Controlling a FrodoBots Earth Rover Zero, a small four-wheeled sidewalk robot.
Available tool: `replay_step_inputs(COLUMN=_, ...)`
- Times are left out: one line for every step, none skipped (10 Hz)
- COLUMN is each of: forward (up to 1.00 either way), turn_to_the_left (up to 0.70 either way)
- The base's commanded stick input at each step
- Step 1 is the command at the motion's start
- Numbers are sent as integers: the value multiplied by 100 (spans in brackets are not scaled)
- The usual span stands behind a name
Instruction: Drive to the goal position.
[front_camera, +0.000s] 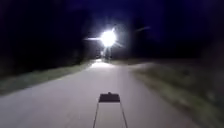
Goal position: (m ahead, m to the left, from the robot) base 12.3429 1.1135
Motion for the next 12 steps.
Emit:
replay_step_inputs(forward=100, turn_to_the_left=0)
replay_step_inputs(forward=100, turn_to_the_left=0)
replay_step_inputs(forward=100, turn_to_the_left=0)
replay_step_inputs(forward=100, turn_to_the_left=0)
replay_step_inputs(forward=100, turn_to_the_left=0)
replay_step_inputs(forward=100, turn_to_the_left=0)
replay_step_inputs(forward=100, turn_to_the_left=0)
replay_step_inputs(forward=100, turn_to_the_left=0)
replay_step_inputs(forward=100, turn_to_the_left=0)
replay_step_inputs(forward=100, turn_to_the_left=0)
replay_step_inputs(forward=100, turn_to_the_left=0)
replay_step_inputs(forward=100, turn_to_the_left=0)
